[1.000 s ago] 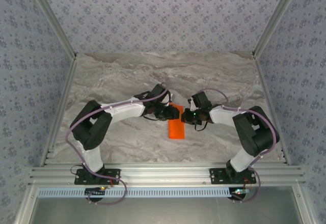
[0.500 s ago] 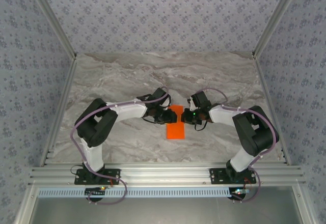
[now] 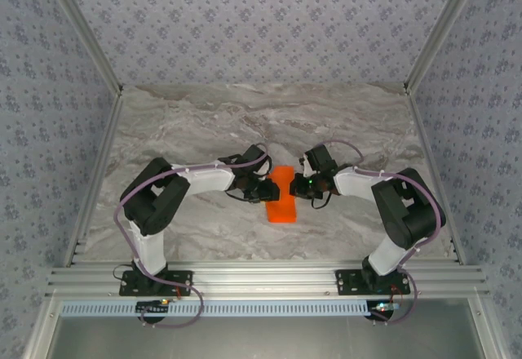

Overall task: Fold a paper plane with a square sheet of paper (fold left side to right side)
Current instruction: First fold the square sheet of paper in half at the center of the table.

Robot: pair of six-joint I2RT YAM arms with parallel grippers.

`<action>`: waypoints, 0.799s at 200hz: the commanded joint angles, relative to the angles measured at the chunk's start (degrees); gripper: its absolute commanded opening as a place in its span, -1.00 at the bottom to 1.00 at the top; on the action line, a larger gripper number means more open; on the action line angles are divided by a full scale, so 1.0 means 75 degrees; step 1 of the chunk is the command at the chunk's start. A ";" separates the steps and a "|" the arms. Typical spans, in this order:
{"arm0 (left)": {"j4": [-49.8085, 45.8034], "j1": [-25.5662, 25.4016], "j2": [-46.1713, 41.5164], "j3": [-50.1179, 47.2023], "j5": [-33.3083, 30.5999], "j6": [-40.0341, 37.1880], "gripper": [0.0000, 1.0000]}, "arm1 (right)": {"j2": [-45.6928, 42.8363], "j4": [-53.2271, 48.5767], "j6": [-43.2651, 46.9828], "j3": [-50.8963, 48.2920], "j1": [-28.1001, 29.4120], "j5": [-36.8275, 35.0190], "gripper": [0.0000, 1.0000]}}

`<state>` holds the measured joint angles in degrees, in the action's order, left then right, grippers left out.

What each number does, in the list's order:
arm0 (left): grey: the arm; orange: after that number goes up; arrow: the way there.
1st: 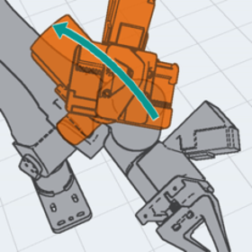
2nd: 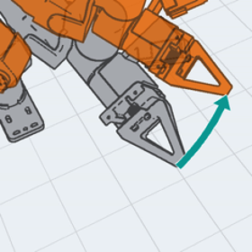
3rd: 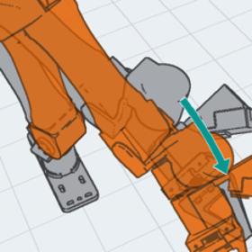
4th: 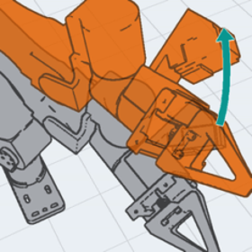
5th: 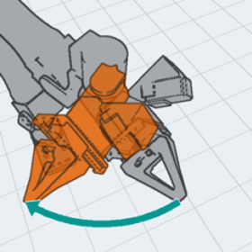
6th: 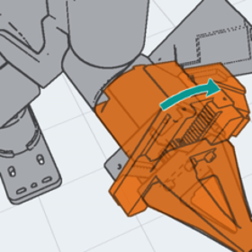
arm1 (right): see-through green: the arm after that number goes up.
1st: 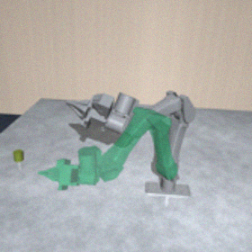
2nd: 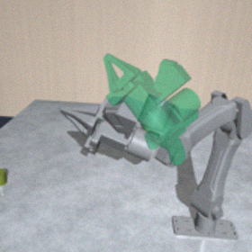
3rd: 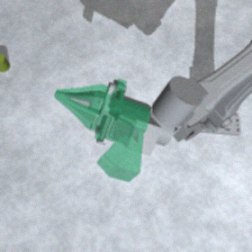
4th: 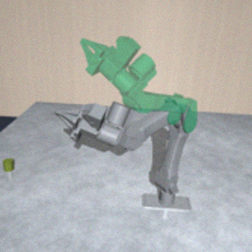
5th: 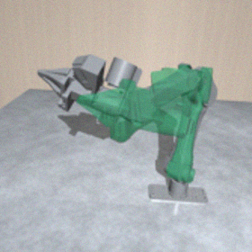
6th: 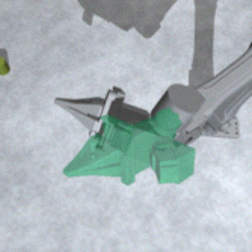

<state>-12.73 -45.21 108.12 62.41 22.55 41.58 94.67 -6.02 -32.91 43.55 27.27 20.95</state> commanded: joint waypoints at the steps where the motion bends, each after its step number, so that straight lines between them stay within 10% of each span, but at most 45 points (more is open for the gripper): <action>1: -0.0286 0.0129 -0.0045 -0.0303 -0.0118 -0.0025 -0.41 | 0.0449 -0.0849 0.0183 -0.0149 0.0062 -0.0549 -0.89; 160: 0.2071 0.0788 0.0067 -0.0018 0.1682 0.0588 -0.53 | 0.0307 -0.1012 0.0299 -0.0129 0.0068 -0.0627 -0.89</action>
<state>0.08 -38.54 105.71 59.22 32.84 45.39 94.74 -6.39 -31.83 43.79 27.40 20.82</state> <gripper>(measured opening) 0.234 0.059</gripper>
